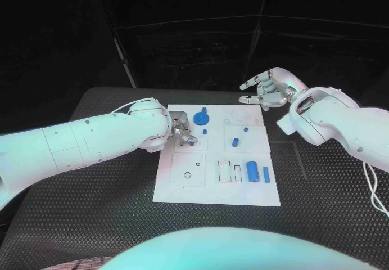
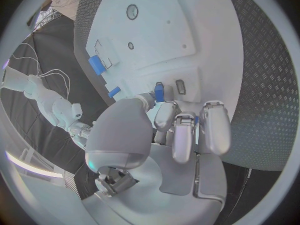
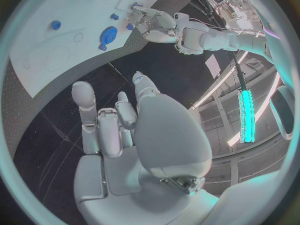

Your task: Assemble the parts on the task board

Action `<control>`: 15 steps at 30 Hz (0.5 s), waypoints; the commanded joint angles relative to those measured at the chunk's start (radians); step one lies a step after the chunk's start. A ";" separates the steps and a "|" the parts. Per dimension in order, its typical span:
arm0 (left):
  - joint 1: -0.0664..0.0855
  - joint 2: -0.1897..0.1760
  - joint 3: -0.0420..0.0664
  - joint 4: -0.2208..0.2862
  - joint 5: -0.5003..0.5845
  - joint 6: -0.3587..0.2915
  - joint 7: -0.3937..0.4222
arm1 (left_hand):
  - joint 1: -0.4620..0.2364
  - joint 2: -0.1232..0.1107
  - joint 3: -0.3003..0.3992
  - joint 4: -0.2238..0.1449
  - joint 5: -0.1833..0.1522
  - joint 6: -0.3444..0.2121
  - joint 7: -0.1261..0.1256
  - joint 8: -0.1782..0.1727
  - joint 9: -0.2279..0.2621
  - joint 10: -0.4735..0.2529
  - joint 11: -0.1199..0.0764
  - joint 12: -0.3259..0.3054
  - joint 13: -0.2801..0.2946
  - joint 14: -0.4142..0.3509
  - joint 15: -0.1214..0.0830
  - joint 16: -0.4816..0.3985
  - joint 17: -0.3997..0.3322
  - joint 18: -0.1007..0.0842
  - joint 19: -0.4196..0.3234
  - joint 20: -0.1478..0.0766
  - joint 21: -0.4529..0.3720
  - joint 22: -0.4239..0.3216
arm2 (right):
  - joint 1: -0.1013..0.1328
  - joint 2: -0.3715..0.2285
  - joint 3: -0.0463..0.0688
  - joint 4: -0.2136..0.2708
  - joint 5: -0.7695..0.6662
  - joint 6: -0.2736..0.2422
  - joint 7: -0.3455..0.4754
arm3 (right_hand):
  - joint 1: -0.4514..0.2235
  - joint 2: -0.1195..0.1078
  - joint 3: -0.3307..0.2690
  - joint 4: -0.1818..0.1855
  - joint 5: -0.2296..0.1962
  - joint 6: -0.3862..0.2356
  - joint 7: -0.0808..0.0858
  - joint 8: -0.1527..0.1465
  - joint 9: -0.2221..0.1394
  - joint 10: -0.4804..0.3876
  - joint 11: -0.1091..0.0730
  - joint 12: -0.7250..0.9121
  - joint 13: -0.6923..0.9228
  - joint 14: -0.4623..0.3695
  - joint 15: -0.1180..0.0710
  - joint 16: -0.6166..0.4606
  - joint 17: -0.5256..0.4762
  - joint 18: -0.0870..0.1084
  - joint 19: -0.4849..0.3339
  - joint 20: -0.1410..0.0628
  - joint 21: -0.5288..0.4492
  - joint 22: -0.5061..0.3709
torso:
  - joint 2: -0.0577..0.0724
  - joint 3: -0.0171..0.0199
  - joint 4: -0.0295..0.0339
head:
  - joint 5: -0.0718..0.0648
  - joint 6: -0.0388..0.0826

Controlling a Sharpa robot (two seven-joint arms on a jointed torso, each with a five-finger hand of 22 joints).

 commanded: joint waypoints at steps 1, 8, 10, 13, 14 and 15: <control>-0.002 -0.002 -0.002 0.001 -0.011 0.027 -0.011 | -0.003 -0.006 0.152 -0.146 0.004 0.000 -0.003 0.006 0.000 0.002 -0.001 0.001 0.001 0.102 -0.007 0.003 0.263 -0.015 0.005 0.000 0.002 0.007 | 0.002 0.001 0.001 0.001 -0.009 0.007 0.009 | -0.002 0.008 -0.006 0.000 0.003 -0.005 -0.002 0.007 -0.001 -0.004 0.000 -0.003 -0.001 0.045 -0.006 -0.004 0.011 0.018 -0.006 0.002 -0.007 -0.001 | 0.000 0.0002 -0.0001 | 0.001 0.000; -0.002 -0.002 -0.002 0.002 -0.011 0.035 -0.011 | -0.006 -0.007 0.158 -0.148 0.004 0.000 -0.004 0.009 0.003 0.003 -0.001 0.002 0.001 0.102 -0.007 0.003 0.263 -0.015 0.006 0.000 0.002 0.008 | 0.002 0.002 0.001 0.000 -0.009 0.009 0.009 | -0.002 0.008 -0.006 0.000 0.003 -0.005 -0.002 0.007 -0.001 -0.004 0.000 -0.003 -0.001 0.045 -0.006 -0.004 0.011 0.018 -0.006 0.002 -0.007 -0.001 | 0.000 0.0007 -0.0007 | 0.001 0.000; -0.002 -0.002 -0.002 0.003 -0.011 0.036 -0.011 | -0.006 -0.007 0.158 -0.148 0.004 0.000 -0.004 0.009 0.003 0.003 -0.001 0.002 0.001 0.102 -0.007 0.003 0.263 -0.015 0.006 0.000 0.002 0.008 | 0.002 0.003 0.001 0.000 -0.009 0.009 0.009 | -0.002 0.008 -0.006 0.000 0.003 -0.005 -0.002 0.007 -0.001 -0.004 0.000 -0.003 -0.001 0.045 -0.006 -0.004 0.011 0.018 -0.006 0.002 -0.007 -0.001 | 0.000 0.0006 -0.0009 | 0.001 0.000; -0.002 -0.001 -0.002 0.003 -0.011 0.039 -0.011 | -0.008 -0.009 0.162 -0.150 0.004 0.000 -0.004 0.011 0.005 0.004 -0.001 0.002 0.002 0.102 -0.008 0.003 0.263 -0.015 0.006 0.000 0.002 0.008 | 0.002 0.003 0.001 -0.001 -0.009 0.010 0.009 | -0.002 0.008 -0.006 0.000 0.003 -0.005 -0.002 0.007 -0.001 -0.004 0.000 -0.003 -0.001 0.045 -0.006 -0.004 0.011 0.018 -0.006 0.002 -0.007 -0.001 | 0.000 0.0004 -0.0008 | 0.002 0.000; -0.002 -0.001 -0.002 0.003 -0.011 0.039 -0.011 | -0.008 -0.009 0.162 -0.150 0.004 0.000 -0.004 0.011 0.005 0.004 -0.001 0.002 0.002 0.102 -0.008 0.003 0.263 -0.015 0.006 0.000 0.002 0.008 | 0.002 0.004 0.001 -0.001 -0.009 0.010 0.009 | -0.002 0.008 -0.006 0.000 0.003 -0.005 -0.002 0.007 -0.001 -0.004 0.000 -0.003 -0.001 0.045 -0.006 -0.004 0.011 0.018 -0.006 0.002 -0.007 -0.001 | 0.000 0.0005 -0.0007 | 0.003 0.000; -0.002 0.000 -0.002 0.002 -0.011 0.040 -0.011 | -0.008 -0.009 0.162 -0.150 0.004 0.000 -0.004 0.011 0.005 0.004 -0.001 0.002 0.002 0.102 -0.008 0.003 0.263 -0.015 0.006 0.000 0.002 0.008 | 0.002 0.004 0.001 -0.001 -0.009 0.011 0.009 | -0.002 0.008 -0.006 0.000 0.003 -0.005 -0.002 0.007 -0.001 -0.004 0.000 -0.003 -0.001 0.045 -0.006 -0.004 0.011 0.018 -0.006 0.002 -0.007 -0.001 | 0.000 0.0006 -0.0008 | 0.004 0.000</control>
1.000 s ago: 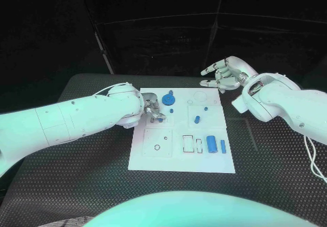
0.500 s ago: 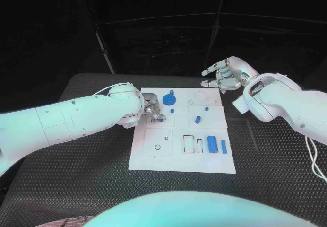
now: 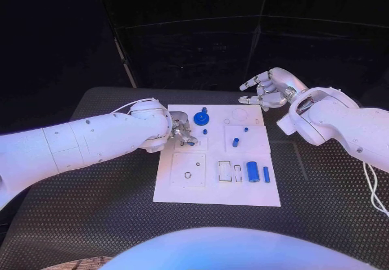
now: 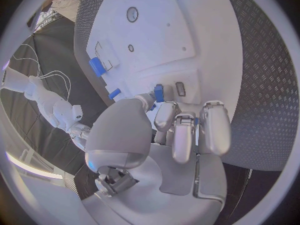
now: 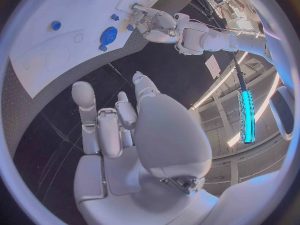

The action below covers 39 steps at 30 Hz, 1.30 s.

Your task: Assemble the parts on the task board

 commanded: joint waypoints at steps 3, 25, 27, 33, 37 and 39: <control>-0.001 0.002 -0.001 -0.002 -0.008 0.028 -0.011 | 0.004 -0.005 0.150 -0.143 0.004 0.000 -0.005 0.007 0.000 0.005 -0.003 0.002 0.002 0.106 -0.004 0.003 0.263 -0.016 0.005 -0.001 0.002 0.008 | 0.002 0.002 0.001 0.000 -0.005 0.008 0.009 | -0.002 0.008 -0.006 0.000 0.003 -0.005 -0.002 0.007 -0.001 -0.004 0.000 -0.003 -0.001 0.045 -0.006 -0.004 0.010 0.018 -0.006 0.002 -0.007 -0.001 | 0.000 0.0004 -0.0002 | 0.003 0.000; 0.000 0.025 -0.001 -0.036 -0.003 0.092 -0.013 | -0.067 -0.011 0.161 -0.126 0.004 0.019 -0.015 0.039 0.026 0.019 -0.010 0.018 0.016 0.106 -0.009 0.003 0.263 -0.017 0.010 -0.005 0.004 0.016 | 0.002 0.006 0.001 -0.002 -0.005 0.011 0.008 | -0.003 0.009 -0.007 0.000 0.003 -0.005 -0.002 0.008 -0.001 -0.006 0.000 -0.005 -0.003 0.044 -0.006 -0.005 0.009 0.019 -0.007 0.002 -0.010 -0.004 | 0.000 0.0000 -0.0009 | 0.000 0.000; 0.000 0.026 -0.001 -0.039 -0.002 0.094 -0.013 | -0.076 -0.011 0.160 -0.123 0.004 0.019 -0.016 0.042 0.028 0.019 -0.011 0.018 0.016 0.106 -0.010 0.003 0.263 -0.017 0.010 -0.005 0.004 0.017 | 0.002 0.006 0.001 -0.002 -0.005 0.011 0.008 | -0.003 0.009 -0.007 0.000 0.003 -0.005 -0.002 0.008 -0.001 -0.006 0.000 -0.005 -0.003 0.044 -0.006 -0.005 0.009 0.019 -0.007 0.002 -0.010 -0.004 | 0.000 0.0000 -0.0012 | 0.001 0.000; 0.000 0.029 -0.001 -0.043 0.009 0.093 -0.012 | -0.099 -0.003 0.160 -0.112 0.004 0.020 -0.018 0.047 0.033 0.019 -0.013 0.018 0.015 0.106 -0.011 0.003 0.263 -0.017 0.011 -0.007 0.003 0.018 | 0.002 0.008 0.001 -0.003 -0.005 0.011 0.009 | -0.003 0.009 -0.007 0.000 0.003 -0.005 -0.002 0.008 -0.001 -0.006 0.000 -0.005 -0.003 0.044 -0.006 -0.005 0.009 0.019 -0.007 0.002 -0.010 -0.004 | 0.000 0.0003 0.0000 | 0.000 0.000; 0.000 0.032 -0.001 -0.046 0.014 0.093 -0.012 | -0.113 0.000 0.160 -0.107 0.004 0.021 -0.019 0.051 0.036 0.020 -0.014 0.018 0.014 0.106 -0.012 0.003 0.263 -0.017 0.012 -0.008 0.005 0.020 | 0.002 0.010 0.001 -0.004 -0.005 0.012 0.010 | -0.003 0.009 -0.007 0.000 0.003 -0.005 -0.002 0.008 -0.001 -0.006 0.000 -0.005 -0.003 0.044 -0.006 -0.005 0.009 0.019 -0.007 0.002 -0.010 -0.004 | 0.000 0.0008 -0.0005 | 0.000 0.000; 0.000 0.033 -0.001 -0.048 0.015 0.093 -0.012 | -0.121 0.002 0.160 -0.104 0.004 0.022 -0.019 0.053 0.038 0.020 -0.014 0.019 0.015 0.106 -0.013 0.003 0.263 -0.018 0.013 -0.009 0.005 0.022 | 0.002 0.011 0.001 -0.005 -0.005 0.012 0.010 | -0.003 0.009 -0.007 0.000 0.003 -0.005 -0.002 0.008 -0.001 -0.006 0.000 -0.005 -0.003 0.044 -0.006 -0.005 0.009 0.019 -0.007 0.002 -0.010 -0.004 | 0.000 0.0004 -0.0002 | 0.000 0.000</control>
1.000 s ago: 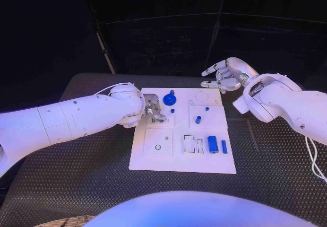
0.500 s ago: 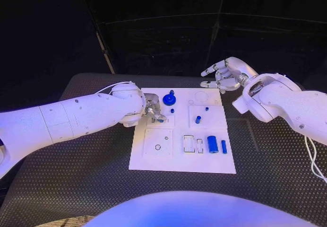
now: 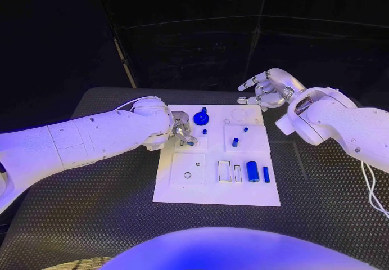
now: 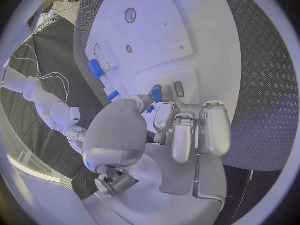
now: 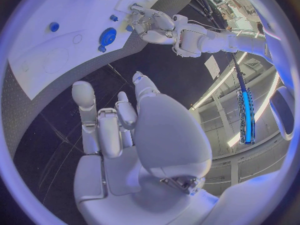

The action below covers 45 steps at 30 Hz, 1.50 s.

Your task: Assemble the parts on the task board

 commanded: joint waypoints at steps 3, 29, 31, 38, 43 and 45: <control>-0.005 0.006 -0.004 -0.005 0.013 0.033 -0.012 | -0.011 0.007 0.047 -0.039 0.004 0.007 -0.006 0.008 0.003 0.007 0.000 0.009 0.002 0.106 -0.006 0.003 0.263 -0.018 0.007 -0.002 0.006 0.024 | 0.002 0.002 0.001 0.000 -0.003 0.006 0.010 | -0.003 0.009 -0.007 0.000 0.003 -0.005 -0.002 0.003 -0.001 -0.006 0.000 -0.005 -0.001 0.044 -0.006 -0.005 0.009 0.019 -0.007 0.002 -0.004 -0.002 | 0.000 0.0001 0.0010 | -0.001 0.000; -0.005 0.019 -0.004 -0.024 0.014 0.040 -0.011 | -0.102 0.008 0.016 0.000 0.004 0.025 -0.015 0.026 0.014 0.024 -0.007 0.029 0.022 0.106 -0.011 0.003 0.263 -0.023 0.022 -0.007 0.018 0.046 | 0.002 0.003 0.001 -0.001 -0.003 0.008 0.011 | -0.010 0.009 -0.012 0.005 0.005 -0.006 -0.002 0.005 -0.001 -0.006 0.000 -0.006 -0.003 0.044 -0.006 -0.007 0.008 0.019 -0.008 0.002 -0.008 -0.005 | 0.000 -0.0007 0.0010 | -0.004 0.000; -0.005 0.019 -0.004 -0.025 0.014 0.040 -0.011 | -0.108 0.009 0.013 0.003 0.004 0.027 -0.015 0.027 0.015 0.025 -0.008 0.031 0.024 0.106 -0.011 0.003 0.263 -0.023 0.023 -0.008 0.019 0.048 | 0.002 0.003 0.001 -0.001 -0.003 0.008 0.011 | -0.010 0.009 -0.012 0.005 0.005 -0.006 -0.002 0.005 -0.001 -0.006 0.000 -0.006 -0.003 0.044 -0.006 -0.007 0.008 0.019 -0.008 0.002 -0.008 -0.005 | 0.000 -0.0009 0.0012 | -0.004 0.000; -0.005 0.021 -0.004 -0.027 0.014 0.041 -0.010 | -0.118 0.008 0.005 0.007 0.004 0.030 -0.017 0.030 0.016 0.028 -0.009 0.034 0.027 0.106 -0.012 0.003 0.263 -0.024 0.026 -0.009 0.021 0.051 | 0.002 0.003 0.001 -0.002 -0.003 0.009 0.011 | -0.012 0.009 -0.013 0.006 0.006 -0.006 -0.002 0.006 -0.001 -0.006 0.000 -0.006 -0.003 0.044 -0.006 -0.008 0.007 0.019 -0.008 0.002 -0.009 -0.007 | 0.000 -0.0011 0.0015 | -0.005 0.000; -0.005 0.022 -0.004 -0.028 0.014 0.042 -0.010 | -0.127 0.003 -0.004 0.010 0.004 0.032 -0.018 0.032 0.018 0.030 -0.010 0.036 0.029 0.106 -0.013 0.003 0.263 -0.025 0.027 -0.009 0.022 0.054 | 0.001 0.003 0.001 -0.002 -0.003 0.010 0.011 | -0.014 0.009 -0.014 0.007 0.006 -0.006 -0.002 0.006 -0.001 -0.007 0.000 -0.007 -0.004 0.044 -0.006 -0.008 0.007 0.019 -0.009 0.002 -0.010 -0.008 | 0.000 -0.0008 0.0016 | -0.005 0.000; -0.004 0.022 -0.004 -0.029 0.014 0.043 -0.010 | -0.137 -0.001 -0.013 0.015 0.004 0.034 -0.018 0.034 0.019 0.031 -0.010 0.037 0.030 0.106 -0.014 0.003 0.263 -0.025 0.028 -0.010 0.023 0.056 | 0.001 0.003 0.001 -0.001 -0.003 0.010 0.011 | -0.015 0.009 -0.015 0.008 0.006 -0.007 -0.003 0.006 -0.001 -0.007 0.000 -0.007 -0.005 0.044 -0.006 -0.009 0.006 0.019 -0.008 0.002 -0.011 -0.008 | 0.000 -0.0008 0.0015 | -0.006 0.000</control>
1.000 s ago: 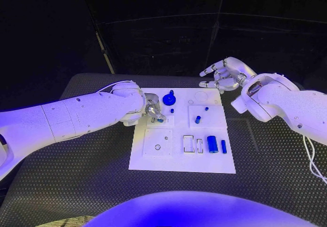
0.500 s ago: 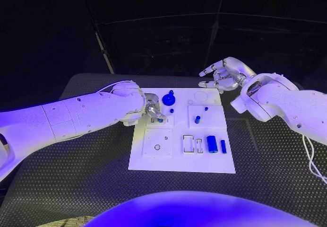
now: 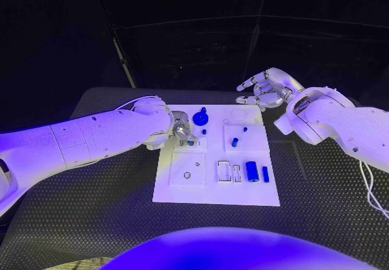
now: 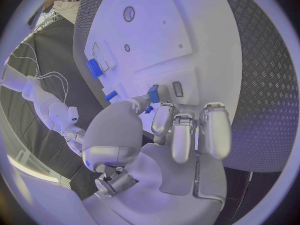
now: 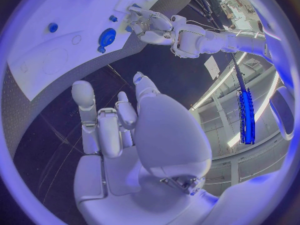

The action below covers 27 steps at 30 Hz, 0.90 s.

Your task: Assemble the parts on the task board

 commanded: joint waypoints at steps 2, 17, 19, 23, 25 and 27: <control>-0.005 0.002 -0.004 -0.001 0.008 0.028 -0.009 | -0.028 -0.003 -0.022 0.009 0.004 0.008 -0.001 0.009 0.002 0.007 0.000 0.006 0.002 0.106 -0.007 0.003 0.263 -0.010 0.008 -0.003 0.007 0.057 | 0.002 0.000 0.001 0.002 -0.003 0.004 0.009 | -0.006 0.000 -0.007 0.000 0.006 -0.007 -0.003 0.006 -0.001 -0.007 0.000 -0.006 -0.001 0.044 -0.006 -0.006 0.007 0.019 -0.005 -0.002 -0.006 -0.001 | 0.000 0.0004 0.0000 | -0.001 0.000; -0.005 0.003 -0.004 -0.006 0.008 0.026 -0.008 | -0.079 -0.016 -0.107 0.051 0.003 0.013 -0.004 0.019 0.008 0.006 -0.002 0.001 -0.007 0.106 -0.009 0.003 0.263 -0.012 0.014 -0.005 0.011 0.068 | 0.002 -0.002 0.001 0.002 -0.003 0.004 0.009 | -0.011 -0.003 -0.013 0.002 0.004 -0.009 -0.002 0.007 -0.002 -0.007 0.000 -0.005 -0.001 0.044 -0.006 -0.005 0.008 0.019 -0.005 -0.002 -0.008 -0.004 | 0.000 -0.0001 -0.0002 | -0.002 0.000; -0.005 0.003 -0.004 -0.006 0.008 0.025 -0.008 | -0.083 -0.018 -0.117 0.055 0.003 0.013 -0.004 0.020 0.008 0.006 -0.003 0.001 -0.008 0.106 -0.009 0.003 0.263 -0.012 0.014 -0.006 0.011 0.068 | 0.002 -0.002 0.001 0.002 -0.003 0.003 0.009 | -0.012 -0.004 -0.013 0.002 0.003 -0.010 -0.002 0.007 -0.002 -0.007 0.000 -0.005 -0.002 0.044 -0.006 -0.006 0.008 0.019 -0.005 -0.002 -0.009 -0.004 | 0.000 0.0000 0.0003 | -0.002 0.000; -0.005 0.002 -0.003 -0.004 0.008 0.021 -0.009 | -0.090 -0.021 -0.140 0.066 0.004 0.012 -0.005 0.022 0.010 0.006 -0.003 0.001 -0.008 0.106 -0.010 0.003 0.263 -0.012 0.015 -0.006 0.011 0.069 | 0.002 -0.002 0.001 0.002 -0.003 0.004 0.008 | -0.014 -0.004 -0.016 0.004 0.002 -0.011 -0.002 0.007 -0.002 -0.007 0.000 -0.005 -0.002 0.044 -0.006 -0.006 0.008 0.019 -0.004 -0.002 -0.009 -0.005 | 0.000 -0.0003 0.0005 | -0.003 0.000; -0.005 0.000 -0.003 -0.002 0.008 0.019 -0.009 | -0.097 -0.026 -0.159 0.074 0.004 0.012 -0.005 0.023 0.010 0.007 -0.004 0.002 -0.008 0.106 -0.010 0.003 0.263 -0.012 0.015 -0.006 0.010 0.069 | 0.002 -0.002 0.001 0.002 -0.003 0.005 0.008 | -0.014 -0.004 -0.016 0.004 0.002 -0.011 -0.002 0.007 -0.002 -0.007 0.000 -0.005 -0.002 0.044 -0.006 -0.006 0.008 0.019 -0.004 -0.002 -0.009 -0.005 | -0.001 -0.0005 0.0005 | -0.002 0.000; -0.005 -0.002 -0.003 0.001 0.008 0.017 -0.009 | -0.101 -0.028 -0.175 0.080 0.004 0.012 -0.006 0.024 0.011 0.007 -0.004 0.002 -0.008 0.106 -0.011 0.003 0.263 -0.012 0.015 -0.007 0.010 0.070 | 0.002 -0.002 0.001 0.002 -0.003 0.005 0.008 | -0.015 -0.004 -0.017 0.005 0.002 -0.012 -0.002 0.007 -0.002 -0.006 0.000 -0.004 -0.001 0.045 -0.006 -0.005 0.010 0.019 -0.004 -0.002 -0.009 -0.004 | 0.000 -0.0007 0.0007 | -0.003 0.000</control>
